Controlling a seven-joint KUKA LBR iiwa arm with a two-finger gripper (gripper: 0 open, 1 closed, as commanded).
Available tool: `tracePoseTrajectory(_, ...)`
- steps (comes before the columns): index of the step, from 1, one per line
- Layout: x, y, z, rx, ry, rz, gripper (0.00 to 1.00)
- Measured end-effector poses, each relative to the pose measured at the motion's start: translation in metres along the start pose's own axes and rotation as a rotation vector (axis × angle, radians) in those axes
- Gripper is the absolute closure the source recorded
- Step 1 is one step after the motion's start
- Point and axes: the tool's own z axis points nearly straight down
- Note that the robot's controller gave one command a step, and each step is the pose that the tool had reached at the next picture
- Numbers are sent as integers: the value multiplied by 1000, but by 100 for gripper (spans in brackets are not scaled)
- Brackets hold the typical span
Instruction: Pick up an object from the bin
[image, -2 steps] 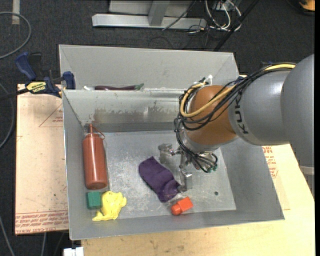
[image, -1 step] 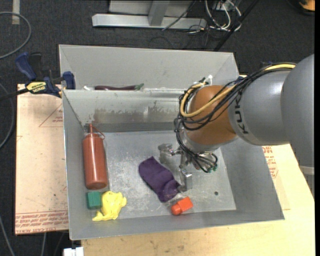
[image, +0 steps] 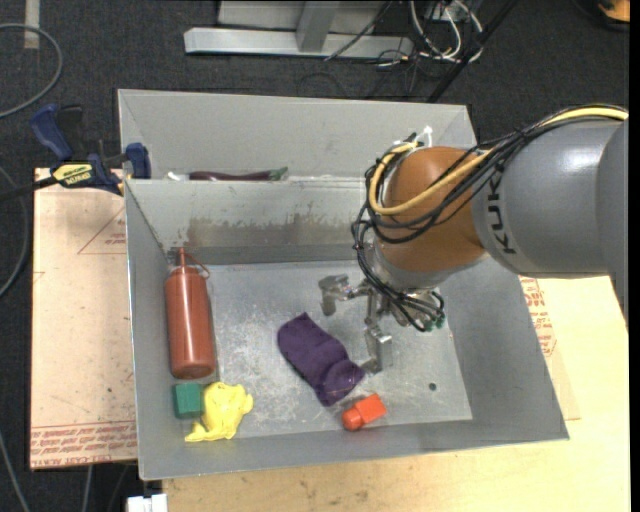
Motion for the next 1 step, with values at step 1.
tracePoseTrajectory(1,-24,-11,-44,3,-9,-66,0)
